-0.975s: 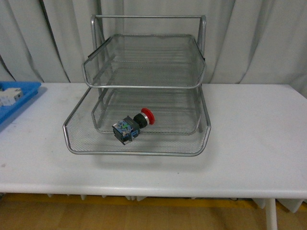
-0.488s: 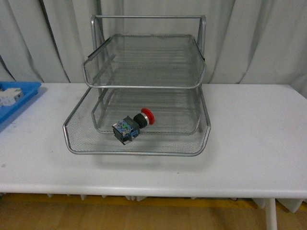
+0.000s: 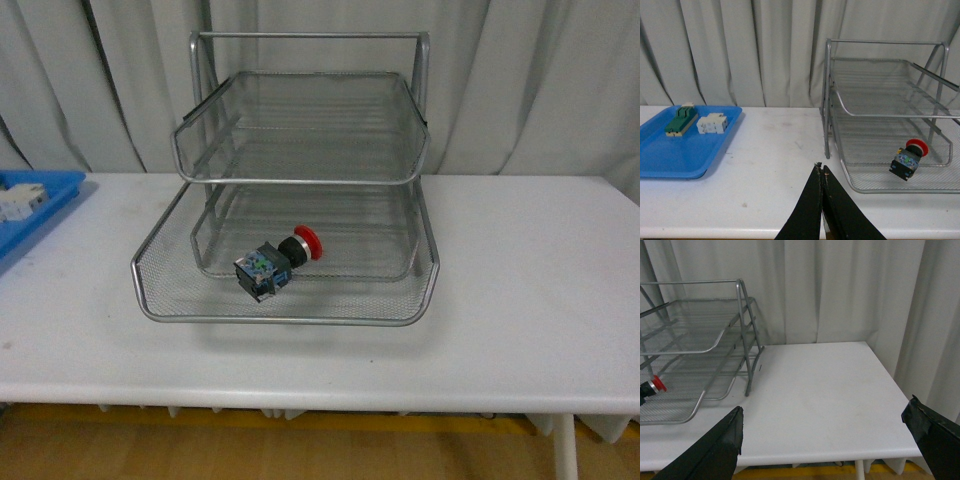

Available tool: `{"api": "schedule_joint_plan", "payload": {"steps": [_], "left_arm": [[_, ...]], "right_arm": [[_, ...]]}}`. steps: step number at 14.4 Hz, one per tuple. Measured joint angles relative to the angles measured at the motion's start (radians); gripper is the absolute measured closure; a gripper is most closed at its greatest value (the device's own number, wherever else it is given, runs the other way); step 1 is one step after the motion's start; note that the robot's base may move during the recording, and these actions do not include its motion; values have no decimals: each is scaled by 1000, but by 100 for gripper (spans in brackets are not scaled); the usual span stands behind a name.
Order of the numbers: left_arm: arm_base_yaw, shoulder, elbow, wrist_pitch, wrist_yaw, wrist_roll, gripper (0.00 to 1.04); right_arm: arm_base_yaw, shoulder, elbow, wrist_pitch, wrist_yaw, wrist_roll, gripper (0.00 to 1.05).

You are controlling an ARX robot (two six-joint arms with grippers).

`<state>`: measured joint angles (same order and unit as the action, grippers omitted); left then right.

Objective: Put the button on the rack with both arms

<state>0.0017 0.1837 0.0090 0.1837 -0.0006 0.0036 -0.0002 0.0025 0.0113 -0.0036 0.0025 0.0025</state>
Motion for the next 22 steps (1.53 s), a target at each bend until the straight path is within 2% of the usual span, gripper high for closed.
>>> {"api": "schedule_joint_plan", "payload": {"steps": [3, 5, 9, 14, 16, 18, 19, 22], "left_arm": [[0, -19, 0, -25, 0, 0, 103], [0, -162, 0, -196, 0, 0, 103], [0, -177, 0, -187, 0, 0, 103], [0, -177, 0, -187, 0, -2, 41], [0, -177, 0, -187, 0, -2, 34], [0, -177, 0, -187, 0, -2, 11], [0, -177, 0, -187, 0, -1, 5], [0, -177, 0, -187, 0, -1, 7]], "right_arm": [[0, 0, 0, 0, 0, 0, 6], [0, 0, 0, 0, 0, 0, 6], [0, 0, 0, 0, 0, 0, 6], [0, 0, 0, 0, 0, 0, 6], [0, 0, 0, 0, 0, 0, 6], [0, 0, 0, 0, 0, 0, 6], [0, 0, 0, 0, 0, 0, 6], [0, 0, 0, 0, 0, 0, 6]]}}
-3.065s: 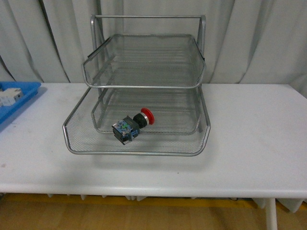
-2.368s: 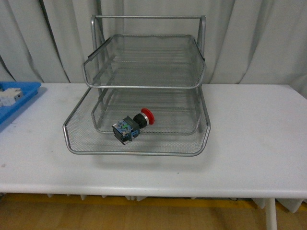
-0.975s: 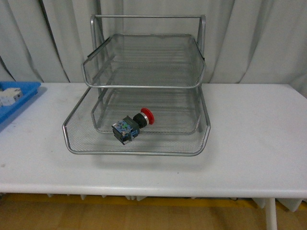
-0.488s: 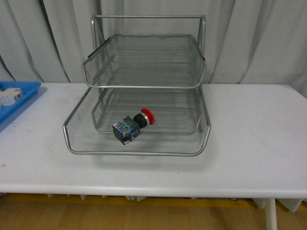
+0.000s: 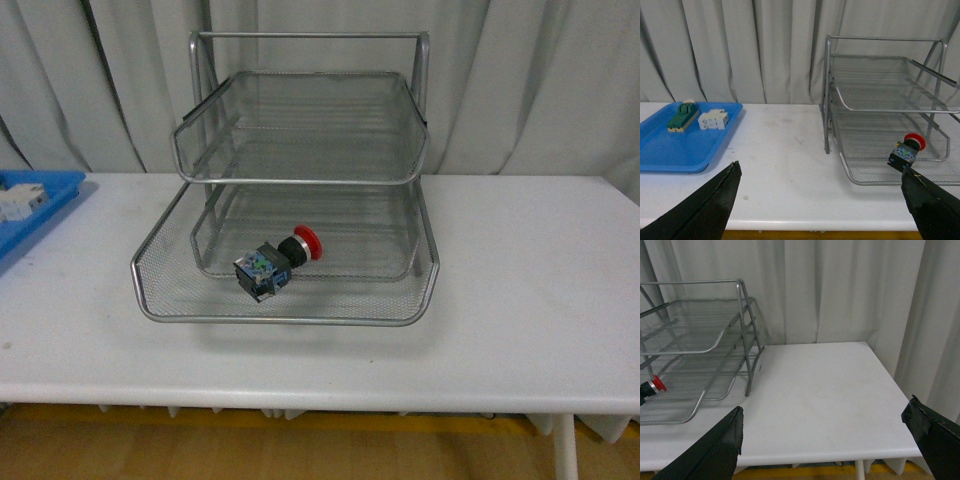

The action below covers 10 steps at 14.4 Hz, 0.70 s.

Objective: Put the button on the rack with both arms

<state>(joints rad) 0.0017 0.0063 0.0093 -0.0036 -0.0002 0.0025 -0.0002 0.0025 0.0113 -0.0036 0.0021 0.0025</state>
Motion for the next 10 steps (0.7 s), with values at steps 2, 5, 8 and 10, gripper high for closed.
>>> {"api": "schedule_joint_plan", "payload": {"steps": [2, 5, 8, 10], "left_arm": [[0, 0, 0, 0, 0, 0, 7], [0, 0, 0, 0, 0, 0, 7], [0, 0, 0, 0, 0, 0, 7], [0, 0, 0, 0, 0, 0, 7]], "right_arm": [[0, 0, 0, 0, 0, 0, 6], [192, 370, 302, -370, 10, 91, 6], [330, 726, 519, -354, 17, 166, 6], [355, 938, 555, -283, 6, 198, 6]]}}
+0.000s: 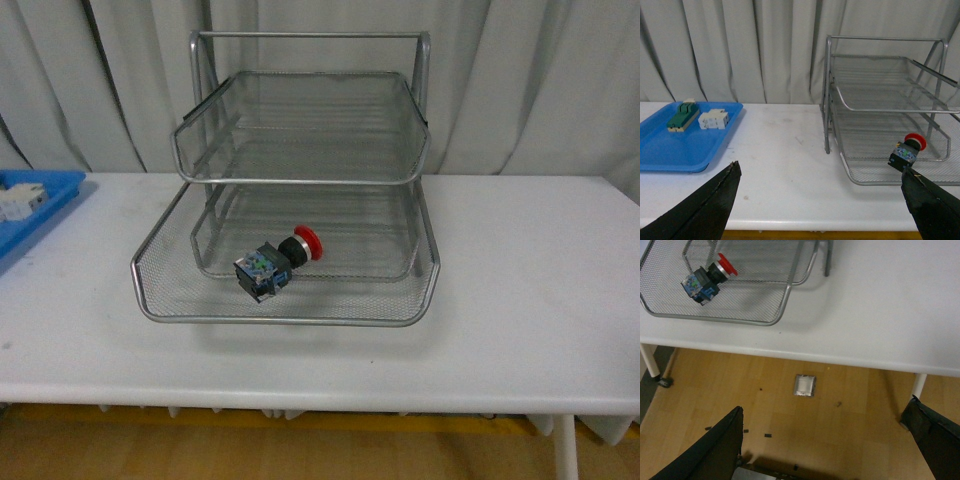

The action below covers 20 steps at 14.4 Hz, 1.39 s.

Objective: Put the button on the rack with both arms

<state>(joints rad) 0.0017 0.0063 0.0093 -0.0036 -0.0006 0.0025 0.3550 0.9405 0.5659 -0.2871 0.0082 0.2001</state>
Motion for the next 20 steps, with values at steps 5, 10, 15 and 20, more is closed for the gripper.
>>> {"api": "schedule_joint_plan", "payload": {"steps": [5, 10, 15, 20], "left_arm": [[0, 0, 0, 0, 0, 0, 7], [0, 0, 0, 0, 0, 0, 7], [0, 0, 0, 0, 0, 0, 7], [0, 0, 0, 0, 0, 0, 7]], "right_arm": [[-14, 524, 134, 208, -32, 70, 6], [104, 800, 322, 194, -74, 160, 58], [217, 988, 546, 154, -58, 250, 103], [245, 1136, 702, 213, 82, 230, 103]]}}
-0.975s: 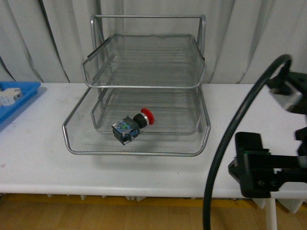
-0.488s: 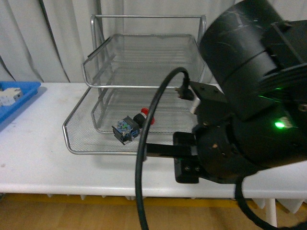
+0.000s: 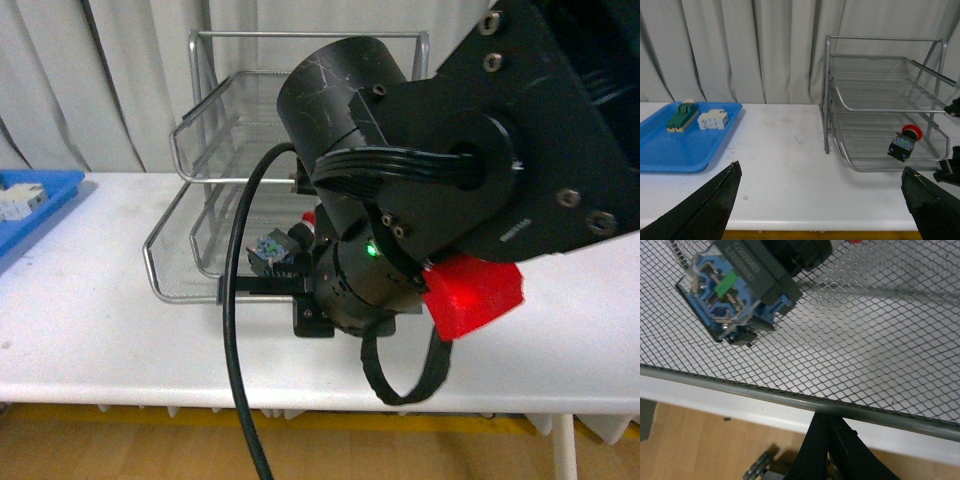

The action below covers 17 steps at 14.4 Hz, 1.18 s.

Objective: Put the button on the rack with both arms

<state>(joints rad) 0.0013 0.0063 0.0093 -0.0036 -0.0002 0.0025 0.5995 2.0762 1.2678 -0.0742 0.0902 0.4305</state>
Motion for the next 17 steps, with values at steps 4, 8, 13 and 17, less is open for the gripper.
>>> {"api": "schedule_joint_plan", "payload": {"steps": [4, 8, 13, 17], "left_arm": [[0, 0, 0, 0, 0, 0, 7], [0, 0, 0, 0, 0, 0, 7], [0, 0, 0, 0, 0, 0, 7], [0, 0, 0, 0, 0, 0, 7]], "right_arm": [[-25, 89, 186, 7, 67, -37, 103], [-56, -6, 87, 100, 56, -39, 103], [-133, -484, -415, 255, 118, -39, 103], [-310, -1020, -850, 525, 269, -135, 95]]}}
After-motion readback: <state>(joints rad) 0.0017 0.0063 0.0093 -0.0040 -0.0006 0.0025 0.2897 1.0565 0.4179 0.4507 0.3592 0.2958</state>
